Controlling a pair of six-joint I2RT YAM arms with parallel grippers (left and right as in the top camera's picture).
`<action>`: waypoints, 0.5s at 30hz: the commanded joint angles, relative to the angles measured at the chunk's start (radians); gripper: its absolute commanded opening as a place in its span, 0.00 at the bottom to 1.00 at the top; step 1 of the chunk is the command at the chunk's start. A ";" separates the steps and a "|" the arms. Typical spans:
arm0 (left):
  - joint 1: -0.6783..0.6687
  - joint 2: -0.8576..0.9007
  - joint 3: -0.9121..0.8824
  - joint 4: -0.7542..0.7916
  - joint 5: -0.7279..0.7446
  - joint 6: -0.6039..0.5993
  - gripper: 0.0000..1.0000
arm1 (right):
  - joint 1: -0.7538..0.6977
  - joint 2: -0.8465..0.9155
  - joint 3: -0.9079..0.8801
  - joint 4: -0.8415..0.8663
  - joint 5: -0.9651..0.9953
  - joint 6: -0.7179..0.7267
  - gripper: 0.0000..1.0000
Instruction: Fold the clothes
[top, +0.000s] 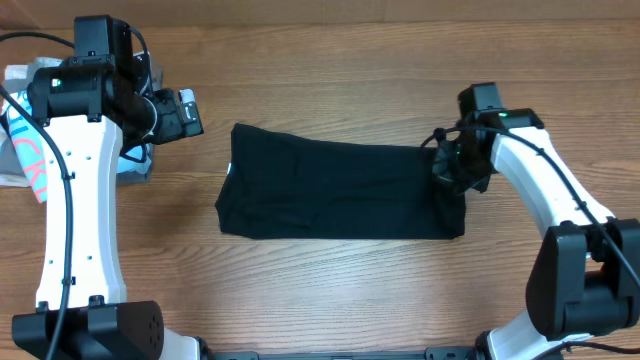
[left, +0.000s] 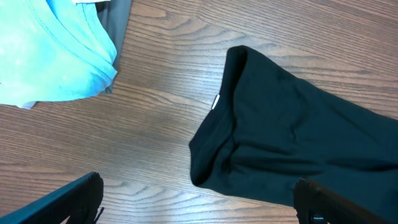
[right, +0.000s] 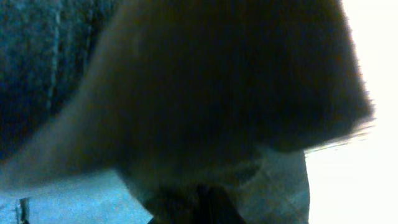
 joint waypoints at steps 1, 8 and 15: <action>-0.007 0.000 0.010 -0.003 0.011 0.027 1.00 | 0.011 -0.025 -0.010 -0.003 0.026 0.034 0.04; -0.007 0.000 0.010 -0.005 0.011 0.027 1.00 | 0.015 -0.025 -0.010 -0.013 -0.003 0.033 0.27; -0.007 0.000 0.010 -0.006 0.011 0.027 1.00 | 0.014 -0.025 -0.009 -0.004 -0.083 0.032 0.29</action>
